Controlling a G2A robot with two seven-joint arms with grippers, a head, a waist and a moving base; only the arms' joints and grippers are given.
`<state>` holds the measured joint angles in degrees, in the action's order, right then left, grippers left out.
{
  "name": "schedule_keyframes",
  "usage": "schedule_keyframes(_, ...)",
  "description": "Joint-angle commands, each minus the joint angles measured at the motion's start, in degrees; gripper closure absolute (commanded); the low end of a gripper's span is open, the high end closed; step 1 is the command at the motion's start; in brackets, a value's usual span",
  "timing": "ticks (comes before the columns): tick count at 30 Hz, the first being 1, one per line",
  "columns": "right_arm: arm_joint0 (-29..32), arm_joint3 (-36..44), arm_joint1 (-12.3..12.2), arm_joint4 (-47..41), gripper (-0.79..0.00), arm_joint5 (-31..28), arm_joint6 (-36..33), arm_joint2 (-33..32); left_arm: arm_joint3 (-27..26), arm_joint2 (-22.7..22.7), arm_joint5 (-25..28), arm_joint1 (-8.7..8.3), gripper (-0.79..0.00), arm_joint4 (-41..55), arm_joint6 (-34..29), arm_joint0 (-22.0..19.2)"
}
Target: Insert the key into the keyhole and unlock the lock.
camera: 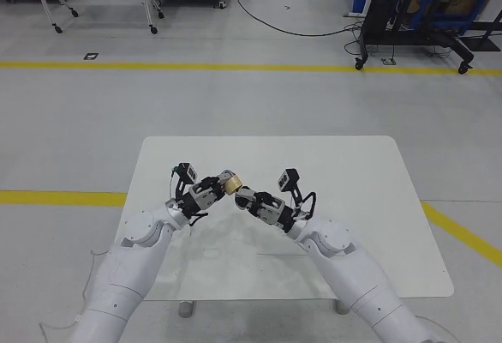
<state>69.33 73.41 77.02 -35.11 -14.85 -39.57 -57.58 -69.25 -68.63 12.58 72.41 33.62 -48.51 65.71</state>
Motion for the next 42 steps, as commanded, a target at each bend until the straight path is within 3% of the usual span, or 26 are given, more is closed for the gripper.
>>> schedule_keyframes(1,-0.07,-0.18,0.08,-0.73,0.000,0.26,-0.15,-0.06,-0.08,-0.04,0.12,-0.01,0.000,0.00,-0.11,0.06)
schedule_keyframes(7,0.38,-0.66,0.63,-10.90,0.000,3.70,-3.92,-0.44,-0.53,0.01,2.82,-0.12,0.000,-2.84,0.46,0.15)
schedule_keyframes(11,0.06,-2.38,1.12,-21.66,0.000,8.41,-8.97,-1.30,-1.68,0.06,5.89,-0.19,0.000,-7.42,4.55,0.81)
schedule_keyframes(14,-0.43,-3.31,1.32,-24.49,0.000,9.99,-11.49,-1.45,-2.66,0.16,7.60,-0.23,0.000,-10.47,7.03,1.38)
schedule_keyframes(29,-1.03,-4.72,1.55,-22.59,0.000,9.32,-12.65,-2.06,-1.87,-0.29,7.76,-0.21,0.000,-8.29,6.39,1.24)
schedule_keyframes(32,-1.18,-4.85,1.37,-20.24,-0.246,8.92,-13.25,-2.21,-1.35,-0.45,7.70,-0.16,0.000,-6.77,5.68,1.02)
schedule_keyframes(38,-1.32,-4.72,1.11,-16.40,-0.465,8.24,-12.91,-2.55,-0.41,-0.93,7.04,-0.07,0.000,-3.00,4.05,0.65)
schedule_keyframes(39,-1.31,-4.59,1.04,-15.23,-0.603,8.05,-12.65,-2.51,-0.21,-1.02,6.92,-0.06,0.000,-2.59,3.79,0.57)
schedule_keyframes(42,-1.46,-3.98,0.73,-10.59,-0.773,6.87,-11.35,-2.66,0.17,-1.16,6.71,-0.05,0.000,-1.85,3.30,0.34)
